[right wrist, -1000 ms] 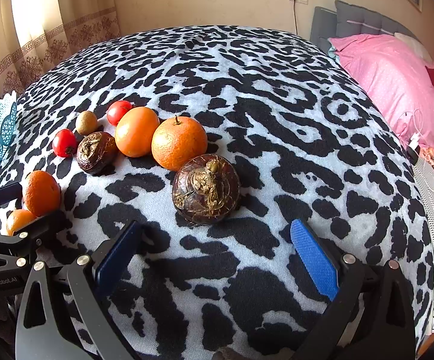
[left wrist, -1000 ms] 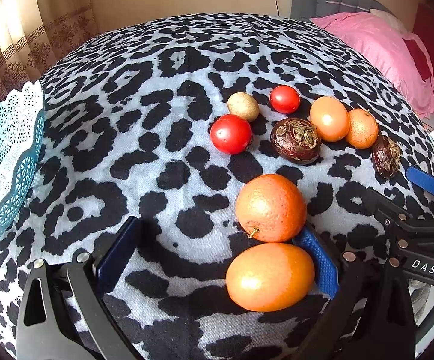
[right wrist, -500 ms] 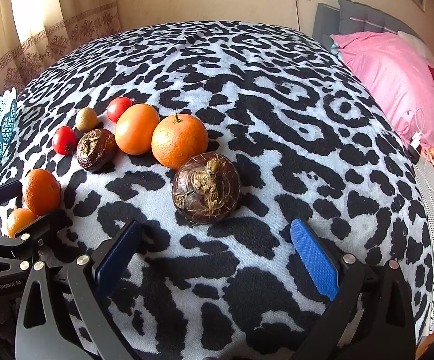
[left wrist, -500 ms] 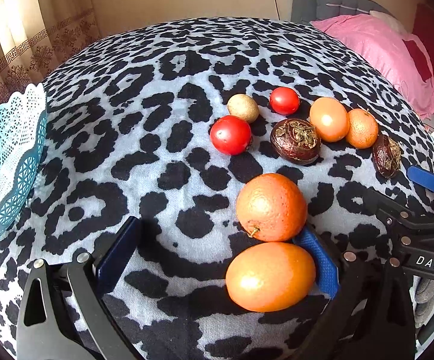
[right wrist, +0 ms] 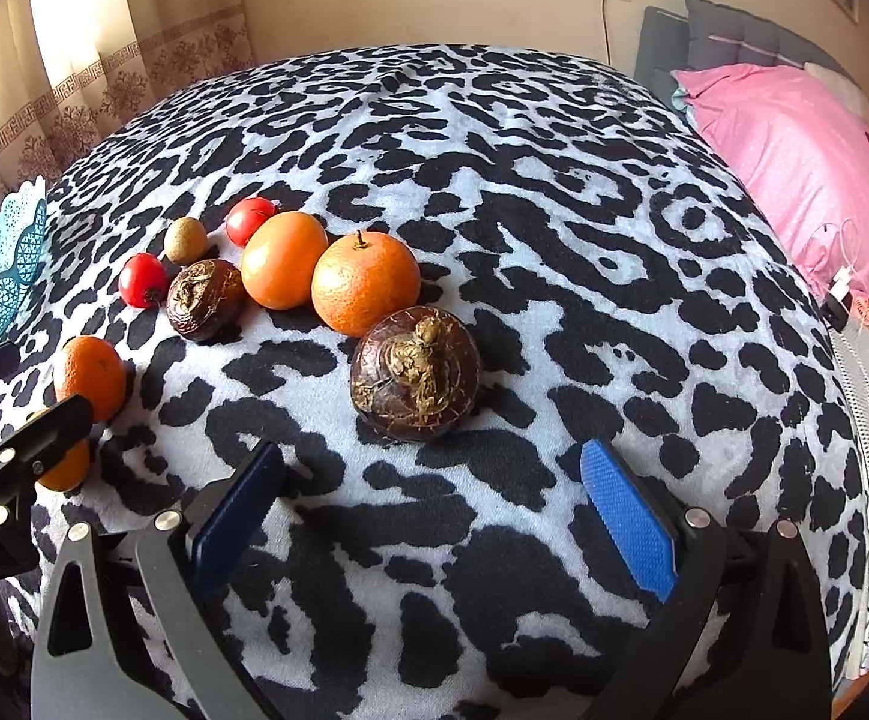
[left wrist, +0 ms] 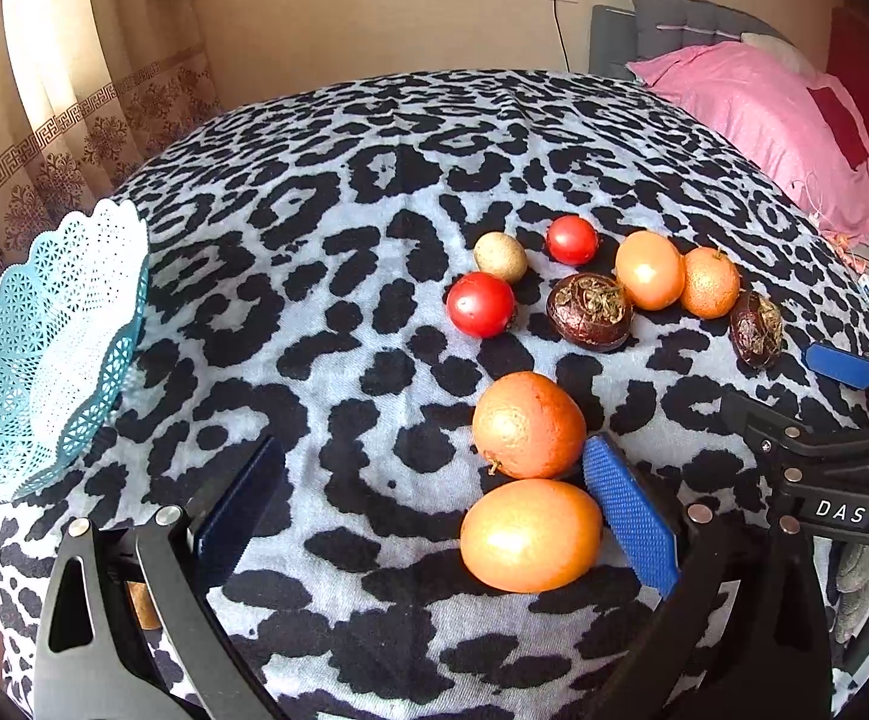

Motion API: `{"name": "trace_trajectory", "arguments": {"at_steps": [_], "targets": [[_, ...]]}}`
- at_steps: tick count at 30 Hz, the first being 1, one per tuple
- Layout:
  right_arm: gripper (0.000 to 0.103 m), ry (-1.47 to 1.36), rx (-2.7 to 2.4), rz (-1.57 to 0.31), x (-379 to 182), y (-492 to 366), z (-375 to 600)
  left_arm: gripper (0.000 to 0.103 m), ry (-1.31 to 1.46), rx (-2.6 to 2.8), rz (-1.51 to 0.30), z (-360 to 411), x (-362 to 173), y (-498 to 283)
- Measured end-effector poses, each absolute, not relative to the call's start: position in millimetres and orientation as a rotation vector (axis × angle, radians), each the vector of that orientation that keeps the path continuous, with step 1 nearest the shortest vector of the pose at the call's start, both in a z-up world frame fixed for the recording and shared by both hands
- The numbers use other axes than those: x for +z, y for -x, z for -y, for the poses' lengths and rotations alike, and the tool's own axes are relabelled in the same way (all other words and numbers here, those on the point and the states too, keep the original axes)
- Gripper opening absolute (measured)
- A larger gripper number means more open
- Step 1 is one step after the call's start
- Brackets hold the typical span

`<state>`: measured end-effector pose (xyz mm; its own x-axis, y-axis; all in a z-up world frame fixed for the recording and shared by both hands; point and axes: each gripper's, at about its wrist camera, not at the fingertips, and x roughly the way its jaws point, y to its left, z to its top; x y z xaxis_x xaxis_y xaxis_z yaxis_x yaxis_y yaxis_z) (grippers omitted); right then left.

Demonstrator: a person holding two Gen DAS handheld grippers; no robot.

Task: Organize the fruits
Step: 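Move the left tool to the small brown kiwi and close on it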

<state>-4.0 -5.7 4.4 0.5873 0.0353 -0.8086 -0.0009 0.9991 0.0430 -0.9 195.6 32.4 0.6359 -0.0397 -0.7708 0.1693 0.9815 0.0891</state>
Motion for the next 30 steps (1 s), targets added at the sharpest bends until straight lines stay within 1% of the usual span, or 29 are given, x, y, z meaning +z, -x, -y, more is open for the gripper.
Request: {"name": "trace_trajectory", "arguments": {"at_steps": [15, 30], "targets": [[0.098, -0.050, 0.036, -0.841, 38.4, 16.0, 1.8, 0.101, -0.127, -0.038, -0.773, -227.1, 64.4, 29.5], [0.098, -0.092, 0.199, -0.738, 63.4, 41.7, -30.7, 0.101, -0.082, 0.085, -0.789, -290.2, 65.9, 77.1]]}}
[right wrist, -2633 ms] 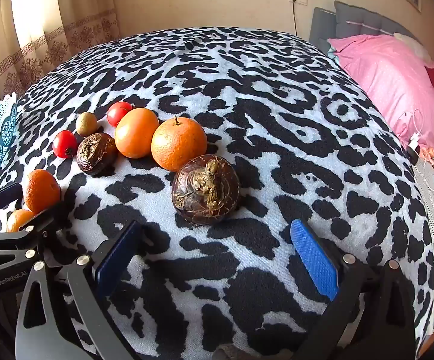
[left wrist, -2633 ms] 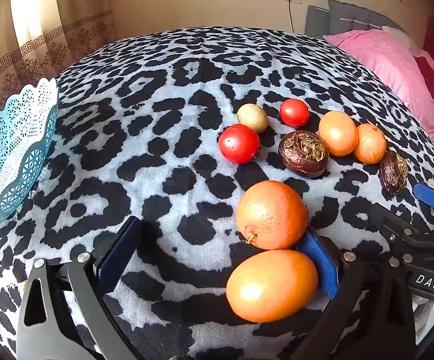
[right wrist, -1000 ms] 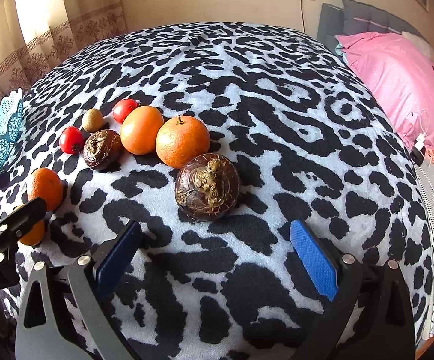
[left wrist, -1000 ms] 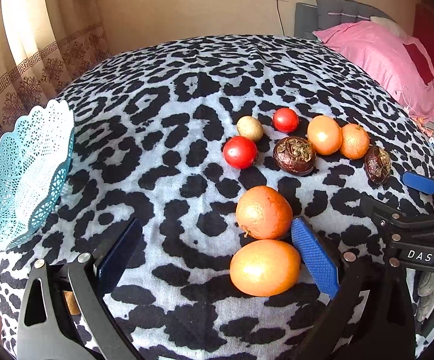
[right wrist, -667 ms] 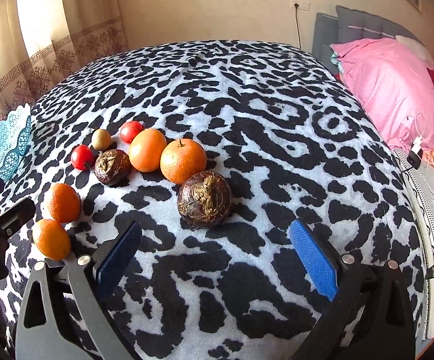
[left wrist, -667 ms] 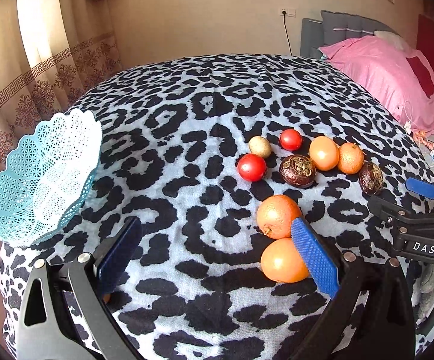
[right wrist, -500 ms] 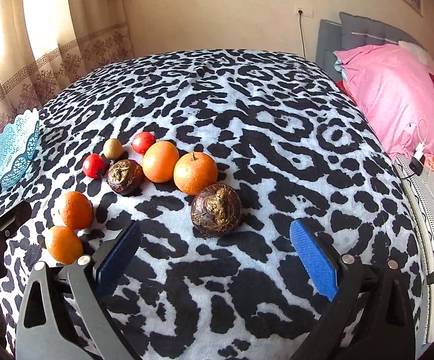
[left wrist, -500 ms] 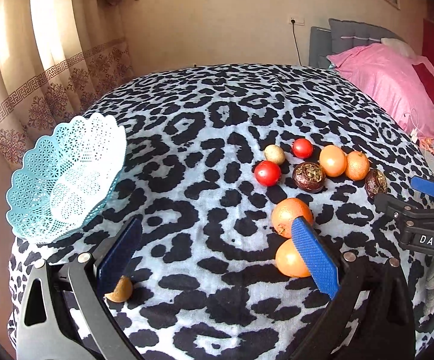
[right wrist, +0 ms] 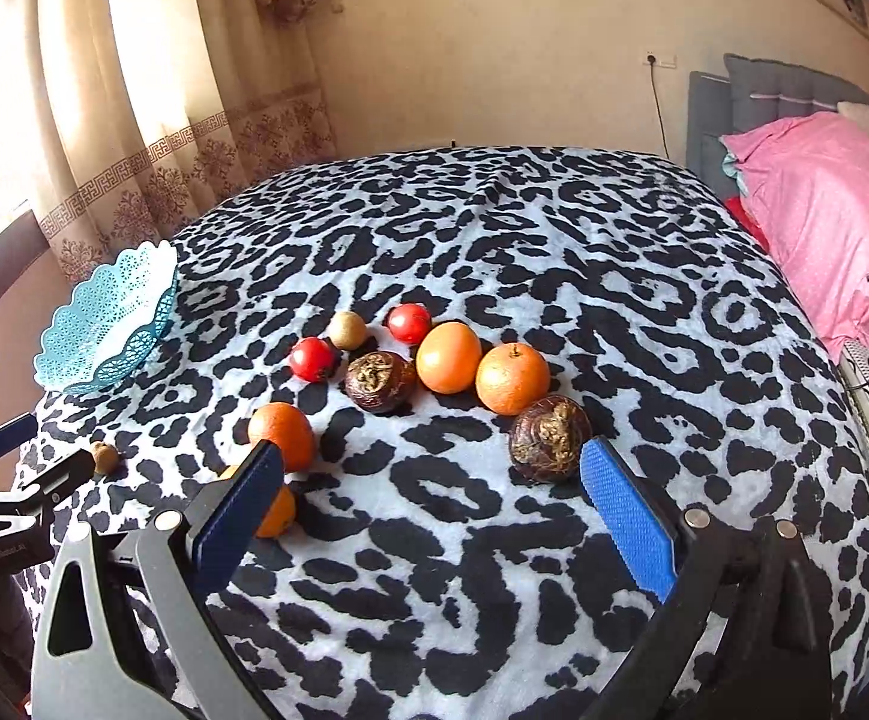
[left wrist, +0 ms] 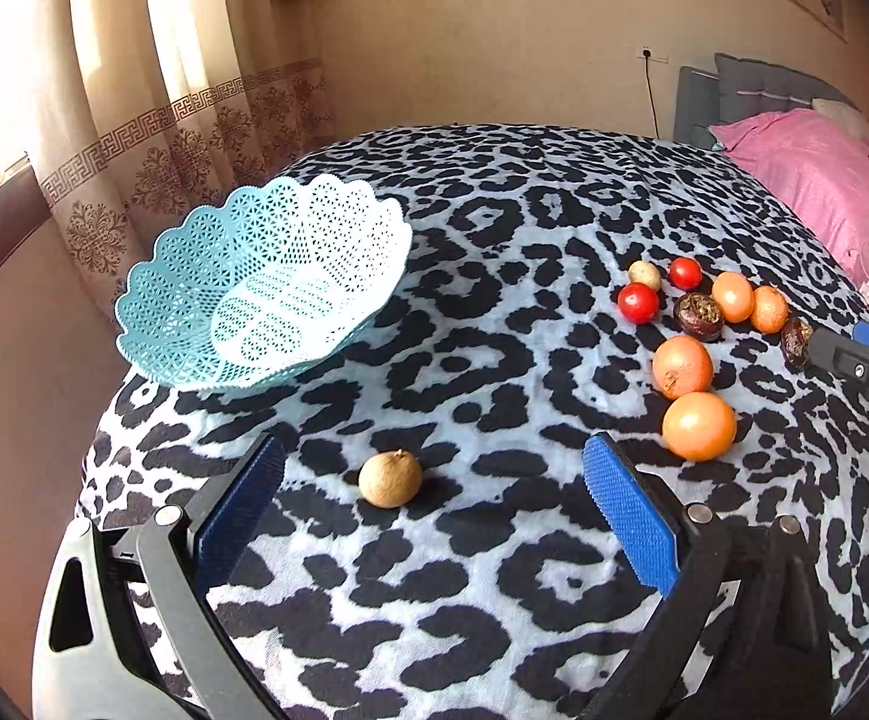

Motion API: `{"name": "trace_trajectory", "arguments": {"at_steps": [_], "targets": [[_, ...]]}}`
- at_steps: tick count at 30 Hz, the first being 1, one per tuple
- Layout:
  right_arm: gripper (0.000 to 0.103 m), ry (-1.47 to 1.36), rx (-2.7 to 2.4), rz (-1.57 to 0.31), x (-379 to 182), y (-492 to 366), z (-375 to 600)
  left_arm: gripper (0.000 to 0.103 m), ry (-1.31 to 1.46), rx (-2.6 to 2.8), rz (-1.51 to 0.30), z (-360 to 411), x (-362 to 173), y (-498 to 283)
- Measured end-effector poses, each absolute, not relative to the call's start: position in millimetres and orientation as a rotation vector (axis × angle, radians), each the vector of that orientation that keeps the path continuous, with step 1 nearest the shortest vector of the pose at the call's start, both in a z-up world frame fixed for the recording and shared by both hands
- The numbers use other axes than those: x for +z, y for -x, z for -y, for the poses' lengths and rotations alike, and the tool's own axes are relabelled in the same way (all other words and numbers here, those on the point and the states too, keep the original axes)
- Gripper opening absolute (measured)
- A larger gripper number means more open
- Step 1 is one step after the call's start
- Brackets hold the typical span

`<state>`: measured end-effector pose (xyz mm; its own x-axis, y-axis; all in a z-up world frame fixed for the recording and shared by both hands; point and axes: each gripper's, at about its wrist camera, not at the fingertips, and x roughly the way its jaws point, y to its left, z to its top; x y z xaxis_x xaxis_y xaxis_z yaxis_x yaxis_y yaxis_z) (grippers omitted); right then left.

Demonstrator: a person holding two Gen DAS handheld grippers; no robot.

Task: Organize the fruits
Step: 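Move the left tool to the small brown kiwi and close on it, then carry the kiwi into the blue basket with the left tool while the right tool grasps a large orange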

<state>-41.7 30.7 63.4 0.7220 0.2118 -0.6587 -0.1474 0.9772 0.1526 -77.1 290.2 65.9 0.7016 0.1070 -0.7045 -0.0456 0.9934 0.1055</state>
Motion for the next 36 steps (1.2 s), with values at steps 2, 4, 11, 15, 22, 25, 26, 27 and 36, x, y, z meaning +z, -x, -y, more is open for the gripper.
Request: {"name": "trace_trajectory", "arguments": {"at_steps": [2, 4, 11, 15, 22, 25, 26, 27, 36], "targets": [[0.098, -0.081, 0.213, -0.738, 62.8, 43.7, -37.4, 0.101, -0.083, 0.093, -0.803, -294.5, 60.8, 81.2], [0.098, -0.068, 0.226, -0.742, 60.9, 46.0, -43.4, 0.101, -0.085, 0.098, -0.815, -297.6, 55.4, 82.7], [0.098, -0.073, 0.239, -0.767, 54.0, 47.7, -47.6, 0.091, -0.023, 0.104, -0.849, -313.7, 43.1, 73.1], [0.098, -0.079, 0.235, -0.776, 51.4, 46.9, -46.8, 0.080, 0.006, 0.104, -0.863, -319.6, 38.8, 63.3], [0.098, -0.082, 0.244, -0.798, 44.8, 43.5, -52.0, 0.059, 0.033, 0.079, -0.892, -322.1, 28.6, 51.8], [0.098, -0.079, 0.251, -0.805, 43.2, 42.3, -55.6, 0.051, 0.055, 0.074, -0.904, -325.5, 24.2, 49.7], [0.098, -0.077, 0.252, -0.807, 42.5, 41.9, -57.0, 0.050, 0.056, 0.074, -0.908, -325.9, 22.8, 49.3], [0.098, -0.075, 0.255, -0.809, 41.7, 41.5, -58.4, 0.049, 0.052, 0.076, -0.908, -326.0, 21.8, 49.4], [0.095, -0.067, 0.291, -0.820, 37.9, 43.6, -71.0, 0.029, 0.085, 0.044, -0.876, -330.5, 28.4, 56.6]]}}
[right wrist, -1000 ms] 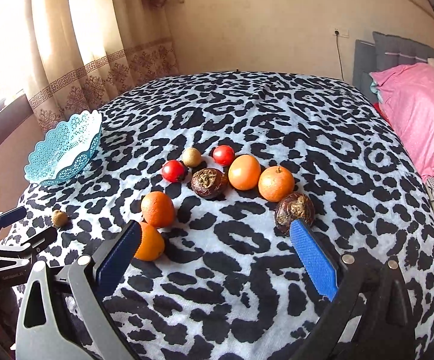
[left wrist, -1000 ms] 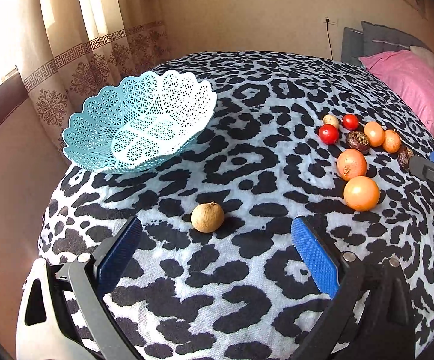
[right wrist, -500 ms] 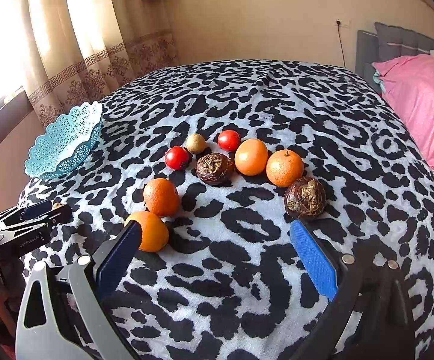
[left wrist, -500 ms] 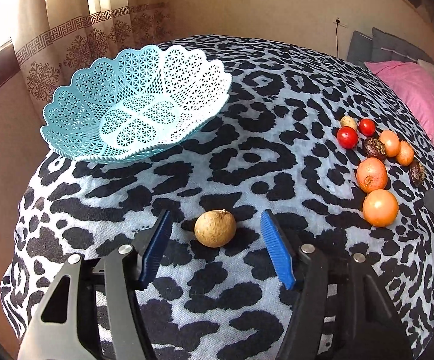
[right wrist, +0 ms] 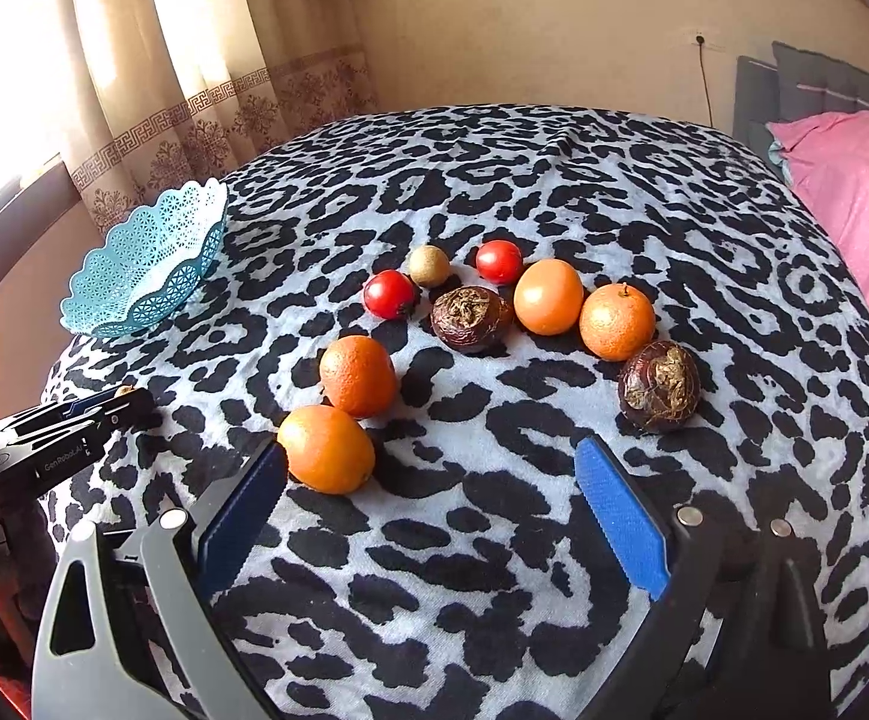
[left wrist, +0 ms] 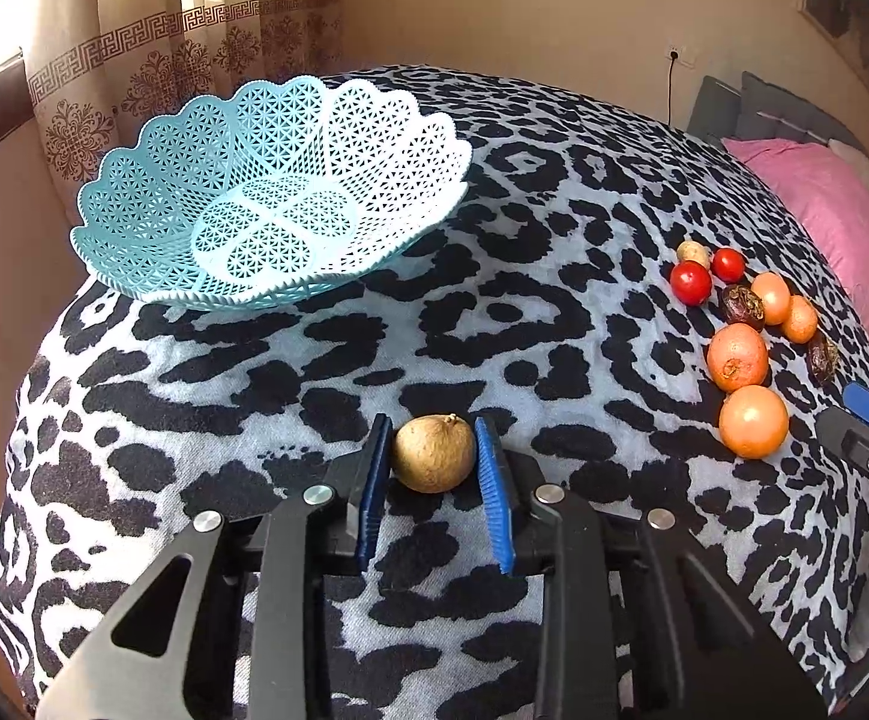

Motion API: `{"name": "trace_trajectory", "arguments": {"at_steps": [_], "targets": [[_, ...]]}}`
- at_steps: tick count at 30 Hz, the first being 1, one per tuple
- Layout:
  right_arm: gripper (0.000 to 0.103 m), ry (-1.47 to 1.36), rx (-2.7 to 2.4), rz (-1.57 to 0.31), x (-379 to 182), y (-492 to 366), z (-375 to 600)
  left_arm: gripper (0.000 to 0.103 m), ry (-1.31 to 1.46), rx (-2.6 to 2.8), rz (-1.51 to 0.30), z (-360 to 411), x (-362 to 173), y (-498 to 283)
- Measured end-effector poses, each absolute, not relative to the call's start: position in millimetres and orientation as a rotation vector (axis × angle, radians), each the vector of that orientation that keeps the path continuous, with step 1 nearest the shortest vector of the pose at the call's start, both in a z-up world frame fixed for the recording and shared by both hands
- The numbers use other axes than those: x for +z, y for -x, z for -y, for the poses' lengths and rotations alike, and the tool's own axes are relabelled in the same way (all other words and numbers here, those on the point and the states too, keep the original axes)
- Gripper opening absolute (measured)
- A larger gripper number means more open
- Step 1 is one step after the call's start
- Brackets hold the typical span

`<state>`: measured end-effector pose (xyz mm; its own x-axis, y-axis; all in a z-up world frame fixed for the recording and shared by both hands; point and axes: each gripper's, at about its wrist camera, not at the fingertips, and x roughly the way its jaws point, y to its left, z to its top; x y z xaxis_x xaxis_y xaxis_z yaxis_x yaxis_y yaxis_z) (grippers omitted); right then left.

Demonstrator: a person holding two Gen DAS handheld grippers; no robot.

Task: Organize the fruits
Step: 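Carry the kiwi into the blue basket with the left tool while the right tool grasps a large orange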

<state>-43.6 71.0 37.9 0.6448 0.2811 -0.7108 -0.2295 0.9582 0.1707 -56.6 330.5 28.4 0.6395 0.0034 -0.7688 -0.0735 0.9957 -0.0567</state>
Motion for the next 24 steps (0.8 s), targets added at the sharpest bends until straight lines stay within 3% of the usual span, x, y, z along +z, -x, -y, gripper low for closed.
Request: {"name": "trace_trajectory", "arguments": {"at_steps": [11, 14, 16, 24], "targets": [[0.080, -0.087, 0.353, -0.847, 34.9, 47.4, -83.7, 0.029, 0.054, 0.025, -0.788, -322.3, 57.7, 67.3], [0.072, -0.082, 0.369, -0.860, 32.3, 46.5, -90.0, 0.029, 0.055, 0.023, -0.783, -322.4, 60.4, 66.3], [0.060, -0.073, 0.381, -0.872, 30.3, 45.3, -95.4, 0.029, 0.054, 0.025, -0.783, -323.2, 61.0, 65.6], [0.047, -0.053, 0.404, -0.904, 23.8, 31.2, -113.3, 0.029, 0.065, 0.044, -0.767, -333.0, 66.5, 62.1]]}}
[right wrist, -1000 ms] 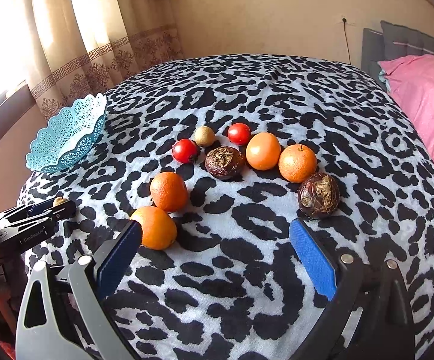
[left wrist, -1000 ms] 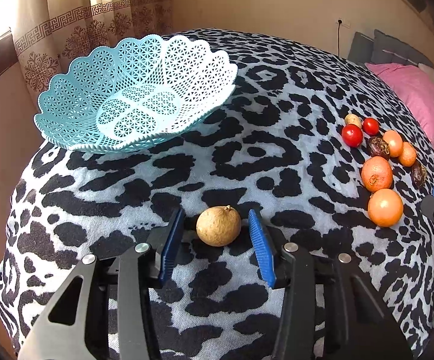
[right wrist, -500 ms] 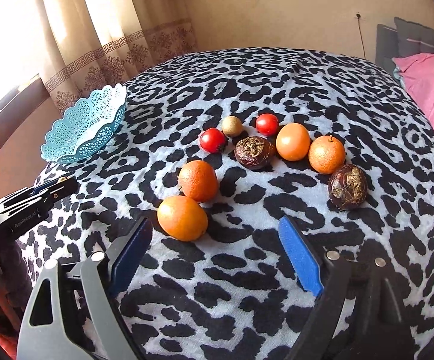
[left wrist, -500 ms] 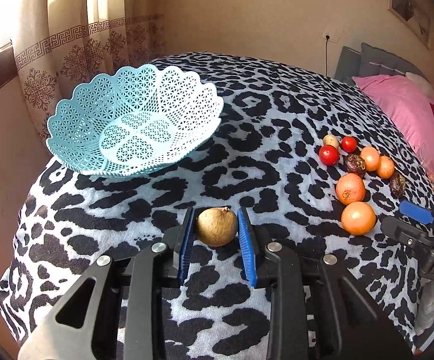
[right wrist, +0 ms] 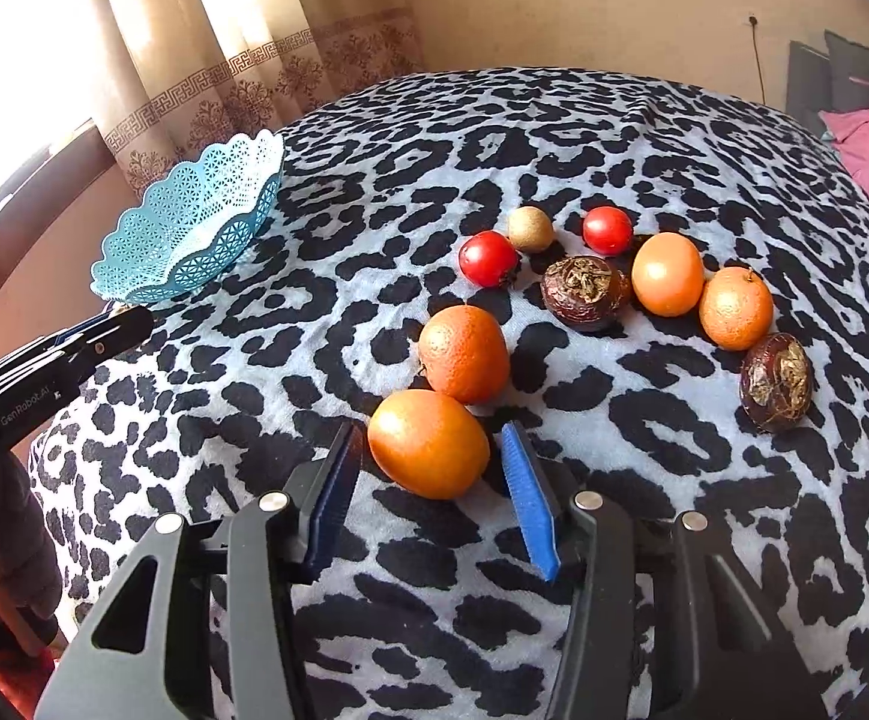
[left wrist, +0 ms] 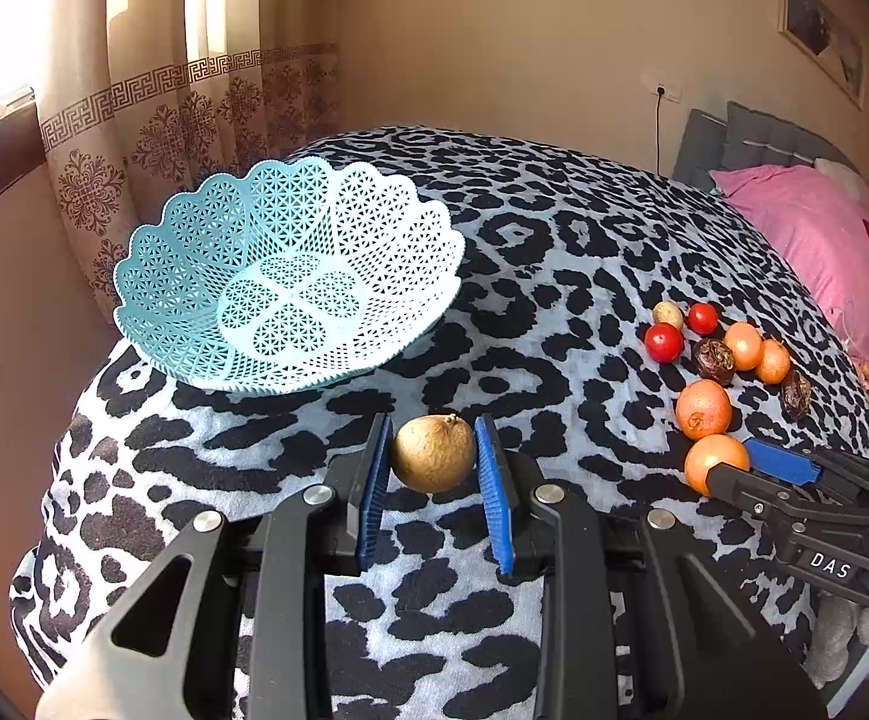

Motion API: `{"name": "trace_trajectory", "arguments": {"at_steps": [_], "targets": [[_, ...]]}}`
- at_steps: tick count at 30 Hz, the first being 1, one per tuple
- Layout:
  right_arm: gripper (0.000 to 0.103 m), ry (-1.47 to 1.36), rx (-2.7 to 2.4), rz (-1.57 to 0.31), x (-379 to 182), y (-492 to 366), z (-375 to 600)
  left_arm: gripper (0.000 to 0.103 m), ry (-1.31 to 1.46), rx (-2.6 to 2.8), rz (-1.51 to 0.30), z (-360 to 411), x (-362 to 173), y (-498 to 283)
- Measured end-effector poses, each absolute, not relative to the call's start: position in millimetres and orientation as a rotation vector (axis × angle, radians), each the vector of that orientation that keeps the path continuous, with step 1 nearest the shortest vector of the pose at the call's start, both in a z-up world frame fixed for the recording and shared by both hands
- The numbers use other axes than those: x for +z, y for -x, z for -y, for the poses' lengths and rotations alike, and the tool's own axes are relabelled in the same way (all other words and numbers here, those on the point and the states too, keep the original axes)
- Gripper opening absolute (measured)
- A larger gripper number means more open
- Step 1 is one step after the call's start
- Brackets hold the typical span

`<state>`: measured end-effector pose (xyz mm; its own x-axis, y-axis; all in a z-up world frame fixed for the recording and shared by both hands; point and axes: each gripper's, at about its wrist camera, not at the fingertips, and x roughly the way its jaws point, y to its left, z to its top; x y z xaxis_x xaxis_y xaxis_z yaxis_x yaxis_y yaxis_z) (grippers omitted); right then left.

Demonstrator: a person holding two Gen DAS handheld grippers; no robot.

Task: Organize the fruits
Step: 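Carry the kiwi into the blue basket with the left tool while the right tool grasps a large orange, then carry the large orange into the blue basket and open the right tool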

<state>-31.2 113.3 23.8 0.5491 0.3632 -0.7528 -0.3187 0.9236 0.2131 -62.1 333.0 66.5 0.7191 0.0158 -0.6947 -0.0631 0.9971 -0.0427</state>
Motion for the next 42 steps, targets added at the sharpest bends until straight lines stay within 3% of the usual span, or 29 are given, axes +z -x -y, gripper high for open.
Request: {"name": "trace_trajectory", "arguments": {"at_steps": [4, 30, 35, 37, 42], "targets": [[0.043, -0.047, 0.406, -0.917, 19.2, 26.5, -118.0, 0.029, 0.074, 0.057, -0.749, -341.4, 72.9, 58.4], [0.043, -0.039, 0.441, -0.853, 53.8, 29.2, -135.0, 0.032, 0.141, 0.219, -0.748, -415.7, 64.4, 13.5], [0.043, -0.032, 0.481, -0.835, 64.4, 18.8, -153.0, 0.078, 0.150, 0.219, -0.706, -420.0, 71.3, 20.5], [0.043, -0.031, 0.503, -0.822, 69.9, 14.0, -163.3, 0.091, 0.132, 0.224, -0.673, -419.1, 76.9, 25.2], [0.043, -0.018, 0.565, -0.781, 83.4, -0.8, -197.7, 0.098, 0.106, 0.222, -0.613, -417.3, 89.4, 35.2]]}}
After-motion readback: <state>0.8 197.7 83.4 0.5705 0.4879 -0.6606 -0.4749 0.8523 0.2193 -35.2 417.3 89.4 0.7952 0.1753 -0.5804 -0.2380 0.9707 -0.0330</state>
